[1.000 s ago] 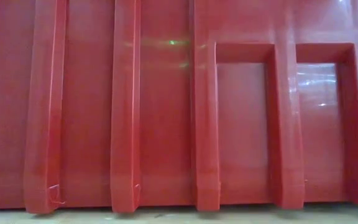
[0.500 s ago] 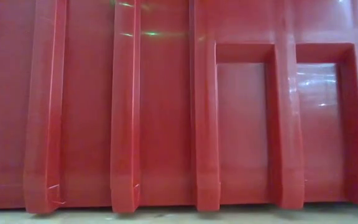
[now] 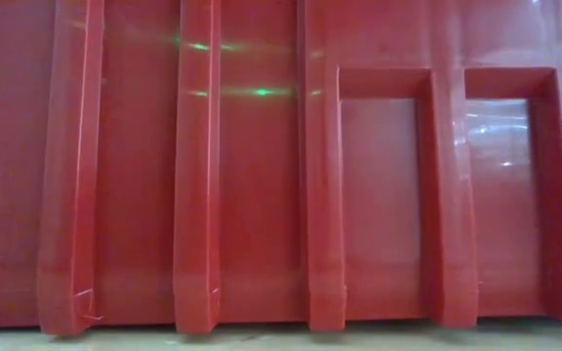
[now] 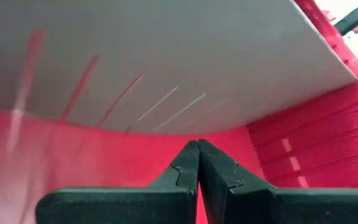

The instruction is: Sort Items/Unsort Items

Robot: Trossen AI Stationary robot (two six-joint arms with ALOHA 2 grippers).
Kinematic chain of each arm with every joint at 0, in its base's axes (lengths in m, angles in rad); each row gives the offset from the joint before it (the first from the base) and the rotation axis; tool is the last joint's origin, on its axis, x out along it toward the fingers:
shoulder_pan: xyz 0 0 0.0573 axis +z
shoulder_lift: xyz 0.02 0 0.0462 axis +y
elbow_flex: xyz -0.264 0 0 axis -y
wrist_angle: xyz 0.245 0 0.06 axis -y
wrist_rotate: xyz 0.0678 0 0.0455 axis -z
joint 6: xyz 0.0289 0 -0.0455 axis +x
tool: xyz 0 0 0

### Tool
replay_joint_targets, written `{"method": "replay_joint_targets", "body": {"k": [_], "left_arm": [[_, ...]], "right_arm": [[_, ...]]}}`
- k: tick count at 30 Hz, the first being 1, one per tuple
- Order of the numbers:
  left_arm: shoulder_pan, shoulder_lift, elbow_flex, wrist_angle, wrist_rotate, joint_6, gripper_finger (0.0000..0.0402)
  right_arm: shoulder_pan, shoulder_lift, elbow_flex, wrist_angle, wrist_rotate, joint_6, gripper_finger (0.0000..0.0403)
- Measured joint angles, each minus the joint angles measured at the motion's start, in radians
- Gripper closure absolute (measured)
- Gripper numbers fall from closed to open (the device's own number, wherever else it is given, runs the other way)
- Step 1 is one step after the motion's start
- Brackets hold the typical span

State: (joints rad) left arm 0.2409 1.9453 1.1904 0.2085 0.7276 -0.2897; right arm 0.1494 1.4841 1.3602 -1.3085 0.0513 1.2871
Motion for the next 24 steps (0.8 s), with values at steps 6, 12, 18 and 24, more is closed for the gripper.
{"method": "replay_joint_targets", "body": {"k": [6,12,18,24], "left_arm": [[-0.060,0.081,0.030,0.149,-0.113,-0.039,0.0401],[-0.097,0.203,0.174,0.201,-0.126,-0.056,0.0401],[-0.117,0.318,0.333,0.200,-0.132,-0.066,0.0401],[-0.117,0.350,0.385,0.171,-0.132,-0.128,0.0401]], "right_arm": [[-0.041,-0.003,0.000,0.057,0.046,-0.009,0.0403],[-0.047,-0.068,0.000,0.036,0.041,-0.010,0.0403],[-0.029,-0.115,0.000,0.018,0.050,-0.001,0.0403],[-0.018,-0.145,0.000,0.003,0.067,0.015,0.0403]]}}
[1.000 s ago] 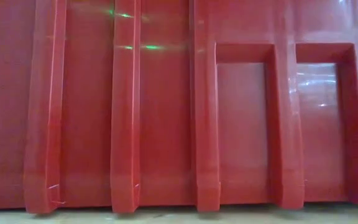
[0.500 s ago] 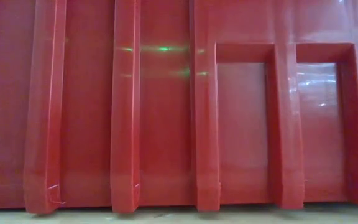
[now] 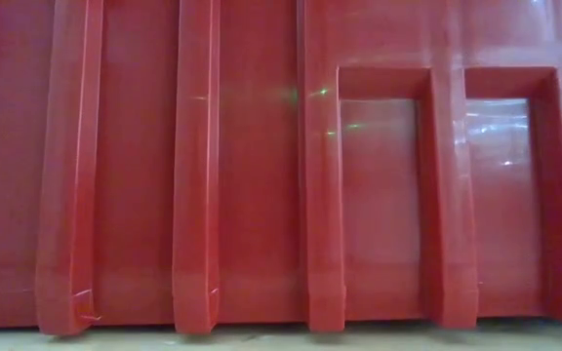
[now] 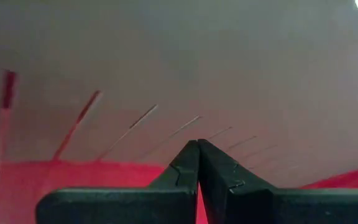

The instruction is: Sort Items/Unsort Items

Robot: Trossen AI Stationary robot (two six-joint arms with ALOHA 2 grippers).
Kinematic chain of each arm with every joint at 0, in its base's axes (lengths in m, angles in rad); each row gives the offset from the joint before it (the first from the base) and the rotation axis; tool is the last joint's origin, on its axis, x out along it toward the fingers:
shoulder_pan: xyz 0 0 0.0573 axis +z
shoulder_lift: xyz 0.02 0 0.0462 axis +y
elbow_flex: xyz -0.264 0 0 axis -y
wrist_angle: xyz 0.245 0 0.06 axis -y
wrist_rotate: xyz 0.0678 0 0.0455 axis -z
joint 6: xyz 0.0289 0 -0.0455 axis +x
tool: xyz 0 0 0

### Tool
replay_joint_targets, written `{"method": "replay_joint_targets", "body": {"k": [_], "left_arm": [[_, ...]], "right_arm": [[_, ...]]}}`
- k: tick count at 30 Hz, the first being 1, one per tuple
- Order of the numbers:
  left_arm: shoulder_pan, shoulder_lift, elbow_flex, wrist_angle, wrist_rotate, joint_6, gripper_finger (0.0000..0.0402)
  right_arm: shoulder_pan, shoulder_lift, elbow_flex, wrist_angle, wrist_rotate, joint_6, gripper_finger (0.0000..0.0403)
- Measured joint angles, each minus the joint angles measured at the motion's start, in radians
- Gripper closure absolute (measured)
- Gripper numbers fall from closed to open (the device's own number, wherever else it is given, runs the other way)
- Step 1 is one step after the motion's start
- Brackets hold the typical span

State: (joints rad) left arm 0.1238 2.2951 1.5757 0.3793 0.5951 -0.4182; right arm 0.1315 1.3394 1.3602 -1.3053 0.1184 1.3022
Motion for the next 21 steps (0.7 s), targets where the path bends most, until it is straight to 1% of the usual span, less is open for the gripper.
{"method": "replay_joint_targets", "body": {"k": [3,4,7,9,11,14,15,18,21], "left_arm": [[0.009,-0.002,0.000,-0.002,0.012,-0.022,0.0401],[0.015,-0.002,0.000,-0.002,0.042,-0.049,0.0402],[0.035,-0.011,0.000,-0.018,0.212,-0.093,0.0401],[0.044,-0.023,0.000,-0.069,0.280,-0.093,0.0401],[0.058,-0.035,-0.004,-0.125,0.318,-0.058,0.0401],[0.090,-0.069,-0.007,-0.213,0.327,0.014,0.0402],[0.105,-0.081,-0.007,-0.236,0.328,0.036,0.0402],[0.148,-0.121,-0.006,-0.318,0.325,0.104,0.0401],[0.181,-0.149,-0.006,-0.415,0.304,0.184,0.0401]], "right_arm": [[0.002,-0.016,0.000,-0.008,0.012,0.000,0.0403],[0.002,-0.020,0.000,-0.015,0.012,-0.001,0.0403],[0.004,-0.034,0.000,-0.016,0.012,-0.001,0.0403],[0.006,-0.047,0.000,-0.026,0.021,0.001,0.0403],[0.007,-0.054,0.000,-0.064,0.027,0.019,0.0403],[0.007,-0.053,0.000,-0.149,0.016,0.049,0.0403],[0.008,-0.053,0.000,-0.166,-0.008,0.053,0.0403],[0.017,-0.053,0.000,-0.180,-0.137,0.060,0.0403],[0.059,-0.050,0.000,-0.178,-0.201,0.087,0.0403]]}}
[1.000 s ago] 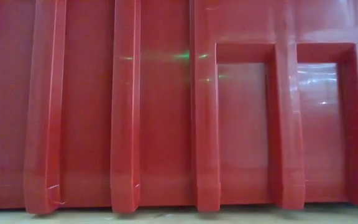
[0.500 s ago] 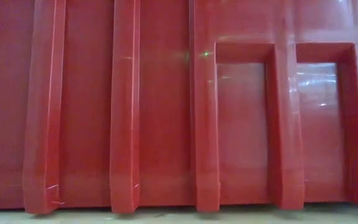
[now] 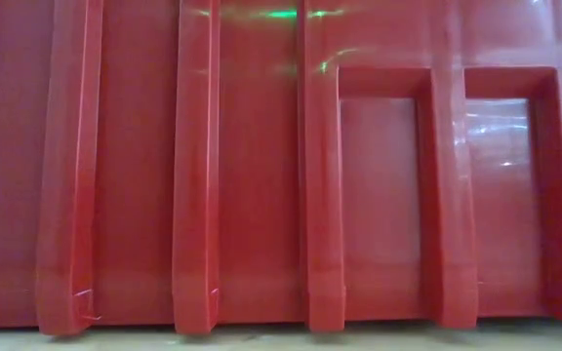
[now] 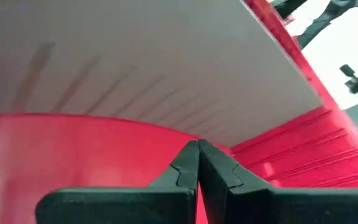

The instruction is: Sort Items/Unsort Items

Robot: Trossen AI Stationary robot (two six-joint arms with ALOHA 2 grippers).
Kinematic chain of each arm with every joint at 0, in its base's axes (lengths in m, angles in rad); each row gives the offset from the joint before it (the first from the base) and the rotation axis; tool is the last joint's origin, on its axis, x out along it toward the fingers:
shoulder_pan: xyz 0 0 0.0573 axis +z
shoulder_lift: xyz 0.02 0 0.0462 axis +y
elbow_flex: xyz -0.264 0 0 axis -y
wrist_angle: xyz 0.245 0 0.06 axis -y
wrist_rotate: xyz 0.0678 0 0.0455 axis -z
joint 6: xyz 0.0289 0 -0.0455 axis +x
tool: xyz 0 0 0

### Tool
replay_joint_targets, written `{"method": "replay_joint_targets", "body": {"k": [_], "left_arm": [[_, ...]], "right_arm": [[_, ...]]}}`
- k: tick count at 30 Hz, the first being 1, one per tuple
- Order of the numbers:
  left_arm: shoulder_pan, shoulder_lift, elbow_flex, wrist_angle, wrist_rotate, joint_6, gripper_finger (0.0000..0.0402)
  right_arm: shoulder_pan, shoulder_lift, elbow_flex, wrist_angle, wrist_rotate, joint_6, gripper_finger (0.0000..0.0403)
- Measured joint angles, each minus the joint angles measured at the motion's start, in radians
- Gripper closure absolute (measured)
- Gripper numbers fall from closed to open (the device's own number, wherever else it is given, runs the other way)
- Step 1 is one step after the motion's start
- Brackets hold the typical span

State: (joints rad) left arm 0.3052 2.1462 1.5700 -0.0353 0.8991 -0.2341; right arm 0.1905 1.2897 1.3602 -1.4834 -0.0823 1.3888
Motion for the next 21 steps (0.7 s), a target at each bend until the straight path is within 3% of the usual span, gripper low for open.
{"method": "replay_joint_targets", "body": {"k": [6,15,21], "left_arm": [[0.002,-0.037,-0.072,-0.138,-0.002,0.140,0.0401],[-0.088,-0.096,-0.326,-0.120,-0.042,0.128,0.0401],[-0.142,-0.101,-0.400,-0.078,-0.105,0.077,0.0401]], "right_arm": [[0.102,0.040,0.000,0.067,0.003,0.081,0.0403],[0.195,0.194,0.000,0.154,-0.028,0.088,0.0403],[0.243,0.259,0.000,0.247,-0.059,0.098,0.0403]]}}
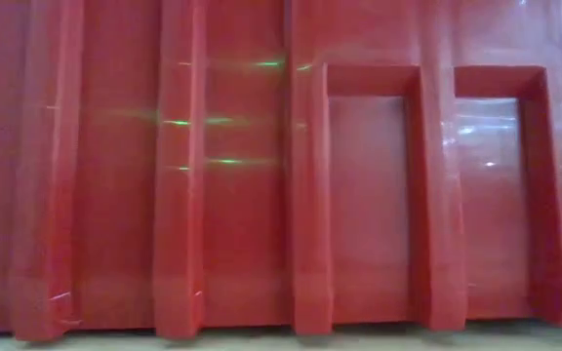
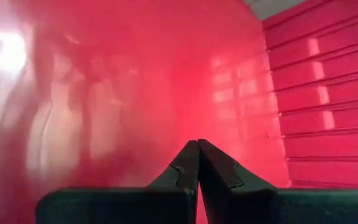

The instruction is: Sort Items/Unsort Items

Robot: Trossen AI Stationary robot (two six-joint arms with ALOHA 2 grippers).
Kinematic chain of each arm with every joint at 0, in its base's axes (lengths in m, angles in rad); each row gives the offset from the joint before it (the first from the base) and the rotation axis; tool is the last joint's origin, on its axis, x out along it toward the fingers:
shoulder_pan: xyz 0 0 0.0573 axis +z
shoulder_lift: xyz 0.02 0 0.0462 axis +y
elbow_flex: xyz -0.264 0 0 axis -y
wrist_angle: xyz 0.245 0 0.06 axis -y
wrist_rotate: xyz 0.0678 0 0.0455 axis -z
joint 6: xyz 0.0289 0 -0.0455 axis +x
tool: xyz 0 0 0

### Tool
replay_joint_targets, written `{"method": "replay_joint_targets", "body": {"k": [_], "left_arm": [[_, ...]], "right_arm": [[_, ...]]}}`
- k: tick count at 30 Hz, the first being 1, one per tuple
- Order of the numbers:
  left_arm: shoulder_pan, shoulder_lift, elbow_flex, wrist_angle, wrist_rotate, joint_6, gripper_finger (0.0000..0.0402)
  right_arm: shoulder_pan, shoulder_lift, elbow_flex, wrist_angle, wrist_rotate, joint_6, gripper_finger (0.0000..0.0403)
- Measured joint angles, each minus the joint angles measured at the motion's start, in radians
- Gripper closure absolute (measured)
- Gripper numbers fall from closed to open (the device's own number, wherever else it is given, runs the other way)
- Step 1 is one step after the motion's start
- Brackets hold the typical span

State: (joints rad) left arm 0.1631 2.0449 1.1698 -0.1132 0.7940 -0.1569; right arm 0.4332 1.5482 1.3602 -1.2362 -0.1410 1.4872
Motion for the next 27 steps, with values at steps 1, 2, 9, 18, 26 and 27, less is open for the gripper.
{"method": "replay_joint_targets", "body": {"k": [1,2,9,18,26,27], "left_arm": [[-0.007,0.000,-0.008,0.021,-0.001,-0.013,0.0401],[-0.012,0.000,-0.014,0.048,0.000,-0.025,0.0401],[-0.020,0.000,-0.017,0.120,-0.001,-0.051,0.0401],[-0.017,0.005,-0.017,0.121,-0.002,-0.068,0.0401],[-0.028,0.053,-0.012,0.099,0.006,-0.068,0.0401],[-0.038,0.053,-0.011,0.099,0.000,-0.060,0.0401]], "right_arm": [[0.004,0.002,0.000,0.014,0.000,0.010,0.0403],[0.008,0.002,0.002,0.028,-0.001,0.024,0.0403],[0.023,-0.009,0.002,0.075,0.010,0.071,0.0403],[0.046,0.000,-0.002,0.024,-0.016,0.103,0.0403],[0.084,0.043,0.005,0.052,-0.019,0.063,0.0403],[0.091,0.052,0.005,0.049,-0.016,0.063,0.0403]]}}
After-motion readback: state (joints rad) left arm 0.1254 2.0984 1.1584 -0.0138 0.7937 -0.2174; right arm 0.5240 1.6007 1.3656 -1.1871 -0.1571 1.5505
